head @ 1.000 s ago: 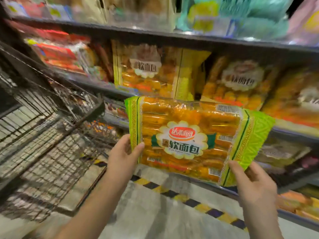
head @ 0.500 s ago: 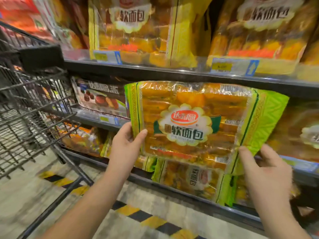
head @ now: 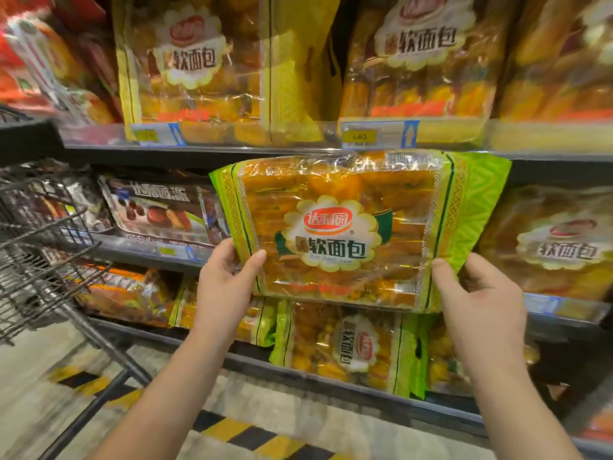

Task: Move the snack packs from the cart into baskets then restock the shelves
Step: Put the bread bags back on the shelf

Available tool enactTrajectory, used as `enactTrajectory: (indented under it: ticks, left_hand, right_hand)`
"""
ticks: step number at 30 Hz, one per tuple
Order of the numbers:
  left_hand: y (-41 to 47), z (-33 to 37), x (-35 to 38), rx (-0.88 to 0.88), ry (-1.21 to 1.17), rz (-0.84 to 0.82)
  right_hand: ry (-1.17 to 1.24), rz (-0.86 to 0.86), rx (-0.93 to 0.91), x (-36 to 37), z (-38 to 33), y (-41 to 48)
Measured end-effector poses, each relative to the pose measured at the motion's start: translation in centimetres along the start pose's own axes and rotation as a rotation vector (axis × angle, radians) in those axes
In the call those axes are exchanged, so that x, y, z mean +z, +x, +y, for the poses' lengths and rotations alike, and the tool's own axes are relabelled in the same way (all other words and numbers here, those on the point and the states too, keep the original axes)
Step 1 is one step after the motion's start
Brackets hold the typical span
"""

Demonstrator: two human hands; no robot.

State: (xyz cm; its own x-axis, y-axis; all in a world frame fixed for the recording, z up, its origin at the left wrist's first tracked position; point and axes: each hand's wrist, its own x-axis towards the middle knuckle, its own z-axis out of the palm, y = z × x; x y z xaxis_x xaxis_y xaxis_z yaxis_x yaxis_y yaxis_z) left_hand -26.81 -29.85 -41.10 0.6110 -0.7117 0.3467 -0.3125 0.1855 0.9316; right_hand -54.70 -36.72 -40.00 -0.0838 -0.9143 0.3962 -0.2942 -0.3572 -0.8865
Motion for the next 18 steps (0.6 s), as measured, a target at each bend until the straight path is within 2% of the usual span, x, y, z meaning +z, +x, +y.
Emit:
enactTrajectory:
  ticks: [18]
  left_hand:
    - [3.7,0.1,3.1,0.005,-0.035,0.010]
  right_hand:
    - [0.041,0.100,0.004,0.3,0.8,1.8]
